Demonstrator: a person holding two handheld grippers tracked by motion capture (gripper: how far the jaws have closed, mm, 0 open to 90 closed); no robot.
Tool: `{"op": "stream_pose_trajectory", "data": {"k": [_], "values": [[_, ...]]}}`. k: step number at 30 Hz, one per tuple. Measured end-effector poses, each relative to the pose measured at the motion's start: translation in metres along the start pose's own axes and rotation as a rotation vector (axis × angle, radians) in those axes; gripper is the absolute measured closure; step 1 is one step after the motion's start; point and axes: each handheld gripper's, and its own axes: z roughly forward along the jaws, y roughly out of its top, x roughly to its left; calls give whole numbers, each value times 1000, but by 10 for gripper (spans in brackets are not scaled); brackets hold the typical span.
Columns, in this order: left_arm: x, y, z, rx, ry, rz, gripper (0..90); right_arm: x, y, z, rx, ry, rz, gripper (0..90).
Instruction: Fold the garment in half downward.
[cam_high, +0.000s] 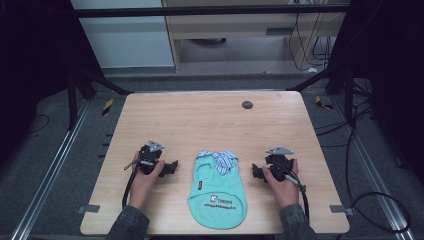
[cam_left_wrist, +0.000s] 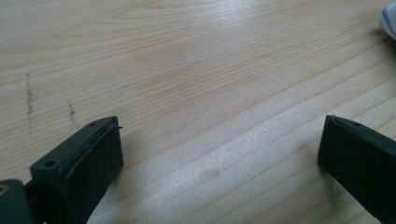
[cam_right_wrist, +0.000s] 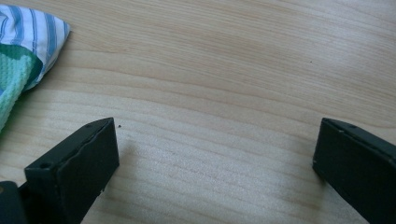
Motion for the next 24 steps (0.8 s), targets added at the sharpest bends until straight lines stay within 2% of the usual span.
{"op": "stream_pose_trajectory", "data": {"k": [11,14,15,16,20,21,22,24], "values": [[2,0,0,-4,-15,9,0,0,2,2,0,10,-5,5],[3,0,-5,3,-6,6,44,1,2,1,-3,6,-7,18],[4,0,-8,-8,-7,-17,57,1,1,1,-7,9,-8,42],[4,0,-8,-8,-7,-17,58,1,1,1,-7,9,-8,42],[4,6,-19,-47,-6,-19,63,3,4,-5,-37,44,-26,166],[4,7,-21,-55,-22,-24,79,6,8,-7,-44,53,-50,220],[2,9,-22,-65,-39,-25,79,6,8,-7,-44,53,-50,220],[-5,14,-24,-62,-62,11,98,10,14,-9,-48,64,-74,277]]}}
